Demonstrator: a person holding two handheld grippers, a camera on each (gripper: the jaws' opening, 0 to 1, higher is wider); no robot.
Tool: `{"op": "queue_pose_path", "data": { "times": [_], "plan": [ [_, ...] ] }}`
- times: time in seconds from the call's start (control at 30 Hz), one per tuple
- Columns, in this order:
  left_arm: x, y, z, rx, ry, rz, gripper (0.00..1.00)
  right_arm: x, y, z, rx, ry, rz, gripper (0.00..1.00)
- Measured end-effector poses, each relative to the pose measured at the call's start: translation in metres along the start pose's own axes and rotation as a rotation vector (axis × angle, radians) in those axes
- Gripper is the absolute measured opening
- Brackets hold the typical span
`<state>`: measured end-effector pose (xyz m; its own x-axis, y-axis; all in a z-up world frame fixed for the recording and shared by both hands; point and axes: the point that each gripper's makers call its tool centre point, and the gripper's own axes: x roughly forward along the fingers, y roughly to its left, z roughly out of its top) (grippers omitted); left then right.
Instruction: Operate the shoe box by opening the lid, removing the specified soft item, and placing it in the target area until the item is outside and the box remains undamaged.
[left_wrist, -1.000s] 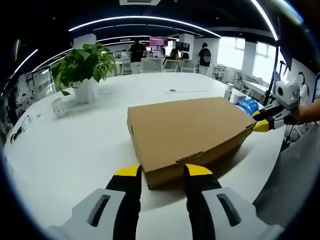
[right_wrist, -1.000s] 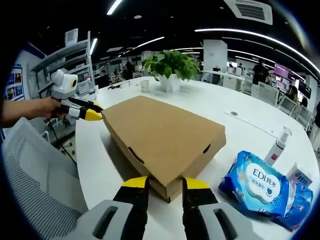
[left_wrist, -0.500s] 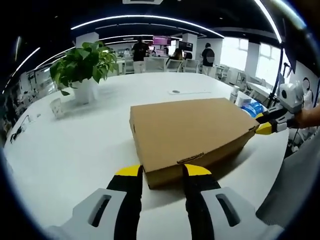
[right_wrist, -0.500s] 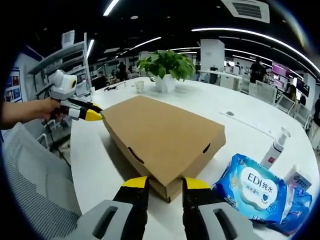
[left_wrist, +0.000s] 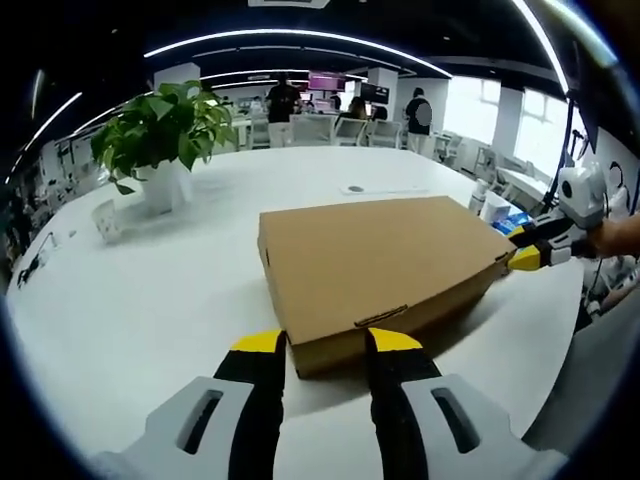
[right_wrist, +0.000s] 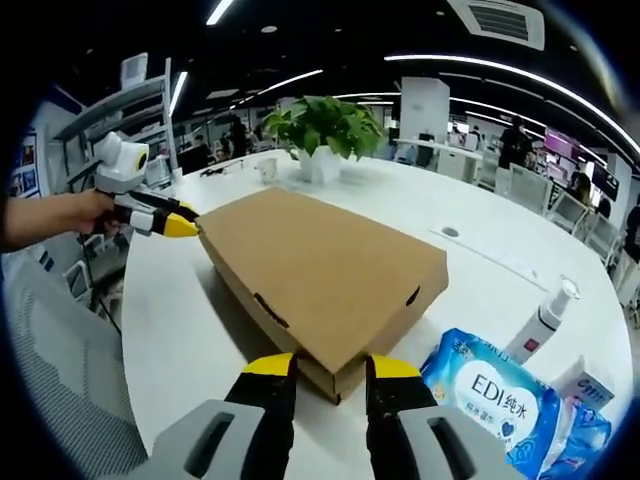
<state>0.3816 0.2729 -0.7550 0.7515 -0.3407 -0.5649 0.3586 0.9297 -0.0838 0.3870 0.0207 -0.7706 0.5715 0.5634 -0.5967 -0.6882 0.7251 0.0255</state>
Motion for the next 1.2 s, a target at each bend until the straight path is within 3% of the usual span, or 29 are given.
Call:
{"op": "queue_pose_path", "data": {
  "times": [0.6, 0.7, 0.87, 1.07, 1.2],
  "plan": [
    [0.015, 0.003, 0.011, 0.008, 0.008, -0.020, 0.31, 0.007, -0.011, 0.004, 0.020, 0.012, -0.020, 0.24],
    [0.015, 0.006, 0.008, 0.034, 0.027, 0.004, 0.30, 0.008, -0.014, -0.001, 0.118, 0.017, -0.022, 0.26],
    [0.006, 0.013, 0.010, 0.033, 0.005, 0.029, 0.42, -0.005, -0.020, -0.002, 0.078, -0.007, -0.057, 0.33],
    [-0.010, 0.003, 0.004, 0.046, 0.009, 0.009, 0.43, -0.026, -0.027, 0.000, 0.062, -0.038, -0.092, 0.37],
    [-0.022, -0.009, 0.003, 0.041, -0.022, -0.019, 0.46, -0.042, -0.029, -0.003, 0.025, -0.040, -0.120, 0.43]
  ]
}}
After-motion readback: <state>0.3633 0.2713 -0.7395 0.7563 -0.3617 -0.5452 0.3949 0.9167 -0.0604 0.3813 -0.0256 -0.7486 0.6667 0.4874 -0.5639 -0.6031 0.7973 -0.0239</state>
